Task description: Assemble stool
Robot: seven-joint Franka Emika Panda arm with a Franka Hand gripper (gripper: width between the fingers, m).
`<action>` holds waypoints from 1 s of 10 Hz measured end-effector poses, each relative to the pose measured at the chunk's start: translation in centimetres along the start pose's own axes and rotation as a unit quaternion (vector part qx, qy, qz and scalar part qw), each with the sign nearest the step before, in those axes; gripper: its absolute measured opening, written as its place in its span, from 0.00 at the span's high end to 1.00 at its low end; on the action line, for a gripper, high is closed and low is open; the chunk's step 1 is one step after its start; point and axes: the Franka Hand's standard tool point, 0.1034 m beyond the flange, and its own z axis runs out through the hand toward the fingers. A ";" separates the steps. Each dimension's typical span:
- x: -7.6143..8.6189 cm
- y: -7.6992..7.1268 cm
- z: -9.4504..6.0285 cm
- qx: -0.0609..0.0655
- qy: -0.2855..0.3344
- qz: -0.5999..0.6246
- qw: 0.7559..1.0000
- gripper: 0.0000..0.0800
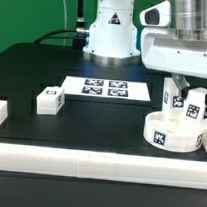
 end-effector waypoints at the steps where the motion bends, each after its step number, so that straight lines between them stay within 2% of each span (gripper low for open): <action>1: 0.0 0.0 0.0 0.003 -0.002 0.027 1.000 0.57; 3: 0.0 -0.3 0.0 0.022 -0.005 0.133 0.991 0.57; 5: 0.2 -0.3 0.0 0.034 -0.010 0.205 0.978 0.57; 7: -0.2 -0.5 -0.1 0.026 -0.023 0.249 0.968 0.57; 10: -0.2 -0.6 -0.1 0.030 -0.028 0.314 0.949 0.57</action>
Offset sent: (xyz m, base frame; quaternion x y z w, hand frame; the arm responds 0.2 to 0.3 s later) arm -0.0010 -0.0019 0.0022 0.0357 0.0082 0.1804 0.9829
